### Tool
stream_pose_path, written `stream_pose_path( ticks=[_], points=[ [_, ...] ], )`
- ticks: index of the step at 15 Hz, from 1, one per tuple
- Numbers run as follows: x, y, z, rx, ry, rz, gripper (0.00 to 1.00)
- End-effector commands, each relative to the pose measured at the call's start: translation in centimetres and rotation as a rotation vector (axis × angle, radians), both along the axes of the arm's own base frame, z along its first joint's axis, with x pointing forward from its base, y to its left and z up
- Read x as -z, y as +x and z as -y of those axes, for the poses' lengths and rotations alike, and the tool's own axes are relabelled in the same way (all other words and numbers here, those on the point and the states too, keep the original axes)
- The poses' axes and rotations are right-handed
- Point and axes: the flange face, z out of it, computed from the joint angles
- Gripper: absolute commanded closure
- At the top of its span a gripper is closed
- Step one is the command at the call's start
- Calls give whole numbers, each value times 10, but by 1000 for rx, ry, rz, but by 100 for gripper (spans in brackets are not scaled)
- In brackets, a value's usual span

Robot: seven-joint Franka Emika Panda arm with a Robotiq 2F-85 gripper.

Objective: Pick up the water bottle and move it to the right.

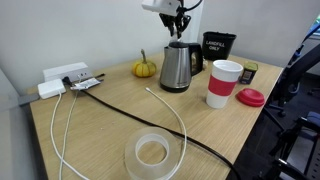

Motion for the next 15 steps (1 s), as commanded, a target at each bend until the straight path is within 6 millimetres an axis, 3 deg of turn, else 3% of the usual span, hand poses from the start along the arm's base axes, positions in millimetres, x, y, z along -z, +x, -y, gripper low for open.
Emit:
stream_pose_path(
  ticks=[1, 6, 7, 12, 14, 15],
  points=[
    [2, 0, 2, 13, 36, -19, 90],
    [10, 0, 2, 30, 65, -40, 87],
    [10, 0, 2, 33, 71, -44, 46],
    [-1, 0, 1, 7, 50, -23, 11],
    [-12, -1, -3, -21, 30, 0, 0],
    [-20, -3, -5, -37, 24, 12, 0]
  ],
)
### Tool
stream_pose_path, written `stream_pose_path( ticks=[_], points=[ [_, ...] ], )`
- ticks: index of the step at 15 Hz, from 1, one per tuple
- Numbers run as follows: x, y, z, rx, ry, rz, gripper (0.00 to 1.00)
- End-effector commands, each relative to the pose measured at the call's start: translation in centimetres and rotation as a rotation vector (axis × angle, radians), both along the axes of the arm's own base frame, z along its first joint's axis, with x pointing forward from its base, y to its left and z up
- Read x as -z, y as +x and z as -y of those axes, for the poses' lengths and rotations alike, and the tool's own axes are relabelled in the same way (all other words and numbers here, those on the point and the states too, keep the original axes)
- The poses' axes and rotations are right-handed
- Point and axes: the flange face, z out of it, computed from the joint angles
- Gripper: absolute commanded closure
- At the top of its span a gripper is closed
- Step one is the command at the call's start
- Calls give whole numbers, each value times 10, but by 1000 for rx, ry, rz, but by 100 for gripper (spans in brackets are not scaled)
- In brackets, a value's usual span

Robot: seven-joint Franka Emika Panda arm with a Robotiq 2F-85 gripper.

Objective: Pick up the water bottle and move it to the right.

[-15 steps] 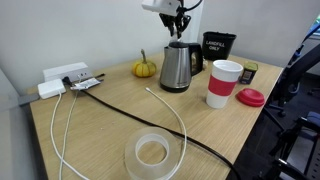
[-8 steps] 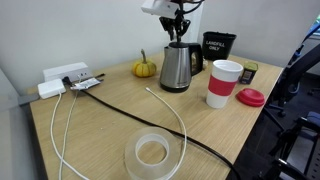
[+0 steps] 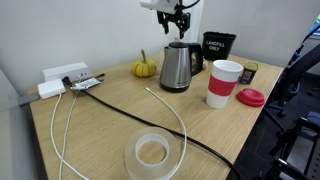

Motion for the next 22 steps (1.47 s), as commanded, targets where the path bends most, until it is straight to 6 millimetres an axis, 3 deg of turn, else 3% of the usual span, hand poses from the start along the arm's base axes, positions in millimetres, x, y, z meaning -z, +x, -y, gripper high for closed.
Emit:
stream_pose_path(
  ticks=[1, 6, 11, 13, 14, 15, 16, 22],
  points=[
    [-26, -8, -5, -67, -32, 37, 0],
    [-85, -32, -39, -241, -85, 95, 0],
    [-154, -72, -78, -490, -11, 100, 0],
    [-172, -91, -86, -596, -3, 75, 0],
    [-177, -100, -86, -647, -2, 58, 0],
    [-179, -85, -93, -564, -9, 88, 0],
    [-183, -93, -93, -599, -8, 77, 0],
    [-178, -98, -89, -623, -17, 56, 0]
  ],
)
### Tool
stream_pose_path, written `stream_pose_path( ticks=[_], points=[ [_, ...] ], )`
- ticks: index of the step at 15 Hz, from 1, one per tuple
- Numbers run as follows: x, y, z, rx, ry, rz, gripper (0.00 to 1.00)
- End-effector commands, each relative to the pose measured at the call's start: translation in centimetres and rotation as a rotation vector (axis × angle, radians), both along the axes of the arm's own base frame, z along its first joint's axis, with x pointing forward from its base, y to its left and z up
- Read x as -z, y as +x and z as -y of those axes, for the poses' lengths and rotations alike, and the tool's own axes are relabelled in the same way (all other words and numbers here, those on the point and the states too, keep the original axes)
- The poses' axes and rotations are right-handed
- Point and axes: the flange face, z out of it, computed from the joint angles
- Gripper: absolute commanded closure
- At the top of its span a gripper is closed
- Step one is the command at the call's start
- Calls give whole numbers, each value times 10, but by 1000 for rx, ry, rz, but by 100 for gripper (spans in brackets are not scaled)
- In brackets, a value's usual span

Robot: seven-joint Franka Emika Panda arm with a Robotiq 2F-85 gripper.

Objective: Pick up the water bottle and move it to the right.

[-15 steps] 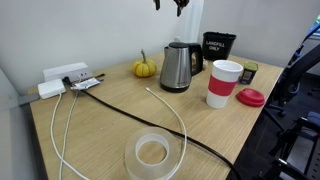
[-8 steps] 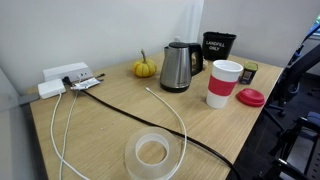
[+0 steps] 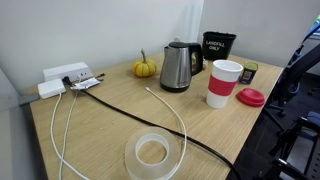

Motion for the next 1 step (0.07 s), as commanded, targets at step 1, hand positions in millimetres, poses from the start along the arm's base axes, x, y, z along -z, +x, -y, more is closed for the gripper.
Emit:
stream_pose_path(
  ticks=[1],
  points=[
    [-1, 0, 0, 0, 0, -1, 0]
  ],
)
